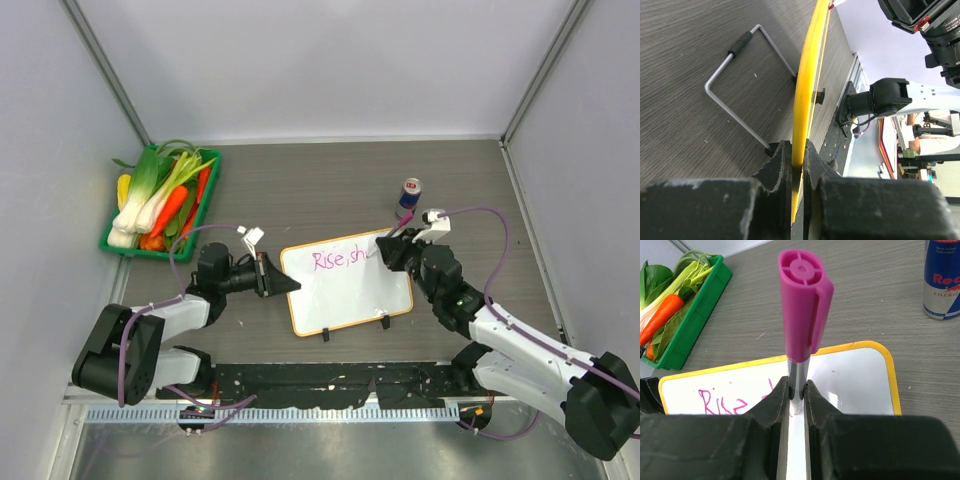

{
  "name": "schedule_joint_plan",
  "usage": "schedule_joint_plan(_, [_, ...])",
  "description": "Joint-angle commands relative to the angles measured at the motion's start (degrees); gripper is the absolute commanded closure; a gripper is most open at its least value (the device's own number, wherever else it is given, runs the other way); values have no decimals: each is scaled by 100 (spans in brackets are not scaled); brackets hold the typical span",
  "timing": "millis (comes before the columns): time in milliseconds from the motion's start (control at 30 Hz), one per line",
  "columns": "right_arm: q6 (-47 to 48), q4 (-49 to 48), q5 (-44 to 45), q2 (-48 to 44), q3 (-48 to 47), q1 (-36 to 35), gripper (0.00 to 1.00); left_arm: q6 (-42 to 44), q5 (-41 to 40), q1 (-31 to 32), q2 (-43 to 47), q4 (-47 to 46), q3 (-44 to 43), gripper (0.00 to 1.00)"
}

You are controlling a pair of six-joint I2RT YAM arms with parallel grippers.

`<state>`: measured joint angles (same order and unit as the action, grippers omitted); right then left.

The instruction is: Write a sentence on the whiteboard

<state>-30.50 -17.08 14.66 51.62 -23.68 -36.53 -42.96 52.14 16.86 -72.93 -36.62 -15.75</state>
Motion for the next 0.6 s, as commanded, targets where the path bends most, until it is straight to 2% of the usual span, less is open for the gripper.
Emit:
schedule_joint_plan(0, [-61,170,-33,-134,153,32,99,411,-521,1,-108,305,-42,100])
schedule_joint_plan(567, [52,-146,143,-196,-532,15,99,411,-521,1,-99,305,-25,100])
